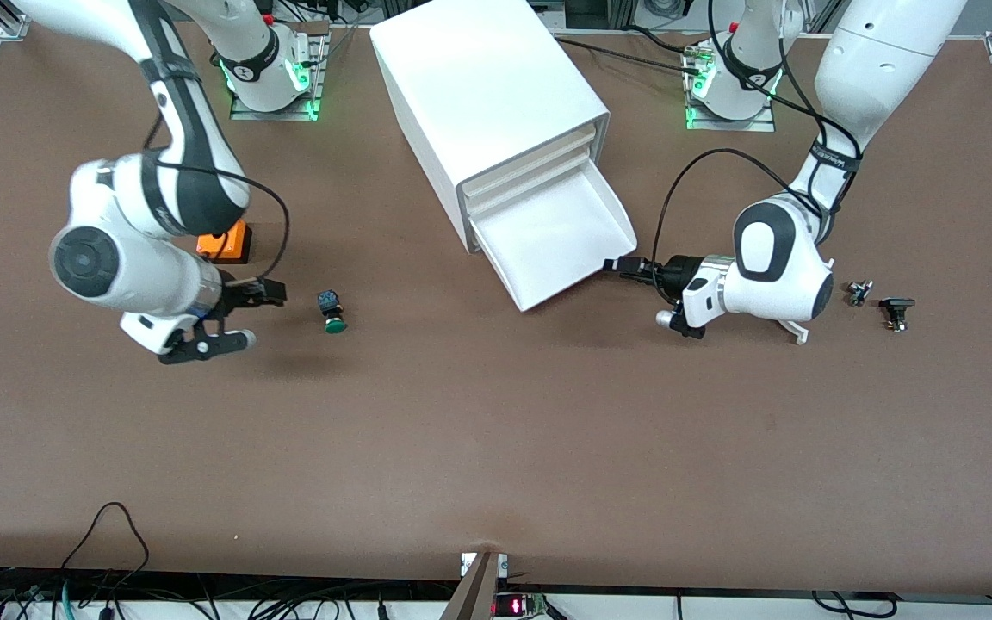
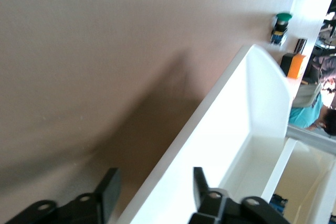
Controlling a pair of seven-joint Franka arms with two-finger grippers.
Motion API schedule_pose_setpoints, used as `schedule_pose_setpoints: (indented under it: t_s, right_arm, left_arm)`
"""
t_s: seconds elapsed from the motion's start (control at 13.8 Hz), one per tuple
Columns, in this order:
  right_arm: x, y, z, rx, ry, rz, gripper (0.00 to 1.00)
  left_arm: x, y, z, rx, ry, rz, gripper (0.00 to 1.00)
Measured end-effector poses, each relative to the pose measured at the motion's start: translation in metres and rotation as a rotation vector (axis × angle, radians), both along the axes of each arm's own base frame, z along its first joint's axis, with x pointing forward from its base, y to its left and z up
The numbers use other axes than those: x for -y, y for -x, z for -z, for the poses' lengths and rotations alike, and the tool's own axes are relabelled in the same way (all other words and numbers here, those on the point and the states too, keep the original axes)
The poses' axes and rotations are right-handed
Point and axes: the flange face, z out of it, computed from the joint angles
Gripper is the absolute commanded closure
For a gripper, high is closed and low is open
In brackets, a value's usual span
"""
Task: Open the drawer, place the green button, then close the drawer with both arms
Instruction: 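Grasp the green push button with the right gripper while the left gripper withdraws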
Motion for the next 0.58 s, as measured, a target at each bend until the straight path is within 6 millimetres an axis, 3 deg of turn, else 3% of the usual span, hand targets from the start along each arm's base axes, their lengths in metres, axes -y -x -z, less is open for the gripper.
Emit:
schedule_pose_setpoints:
  t_s: [0.22,0.36,0.58]
  right_arm:
    - [-0.026,-0.001,0.032,0.010,0.004,-0.037,0.00]
    - [-0.044,-0.001,0.051,0.034,0.002,-0.062,0.00]
    - [-0.065,0.001,0.079,0.048,0.003,-0.095,0.00]
  left_arm:
    - [-0.034,-0.027,-0.058,0.156,-0.055,-0.060,0.00]
    - [-0.077,-0.043,-0.122,0.285,-0.095,-0.127,0.00]
    - [-0.121,-0.039,-0.209,0.473,-0.255,-0.091,0.00]
